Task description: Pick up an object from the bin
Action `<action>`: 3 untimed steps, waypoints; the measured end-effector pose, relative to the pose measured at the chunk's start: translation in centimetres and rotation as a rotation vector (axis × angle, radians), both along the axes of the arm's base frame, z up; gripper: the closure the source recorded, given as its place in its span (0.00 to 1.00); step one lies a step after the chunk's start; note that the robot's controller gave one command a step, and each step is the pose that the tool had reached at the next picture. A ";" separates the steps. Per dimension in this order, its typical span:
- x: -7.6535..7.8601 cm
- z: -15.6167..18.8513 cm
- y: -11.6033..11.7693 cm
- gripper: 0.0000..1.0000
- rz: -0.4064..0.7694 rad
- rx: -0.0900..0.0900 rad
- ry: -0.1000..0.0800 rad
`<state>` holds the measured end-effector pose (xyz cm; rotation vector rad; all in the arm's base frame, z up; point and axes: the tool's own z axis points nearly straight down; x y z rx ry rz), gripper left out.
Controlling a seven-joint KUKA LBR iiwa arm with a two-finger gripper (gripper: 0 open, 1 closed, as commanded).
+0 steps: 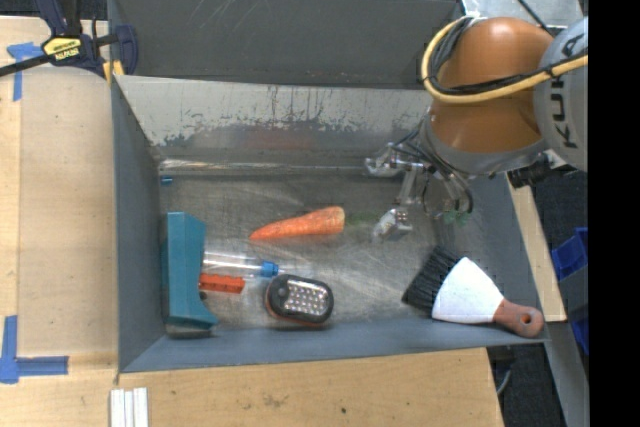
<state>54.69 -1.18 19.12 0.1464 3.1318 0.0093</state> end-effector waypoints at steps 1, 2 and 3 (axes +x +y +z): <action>2.2 -6.5 8.4 1.00 0.063 -0.003 0.005; 2.3 -6.4 8.2 0.00 0.061 -0.006 0.003; 2.3 -6.4 8.2 0.00 0.061 -0.006 0.003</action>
Offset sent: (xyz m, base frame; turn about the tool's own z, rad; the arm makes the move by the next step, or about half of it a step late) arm 0.0000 0.0000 0.0000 0.0000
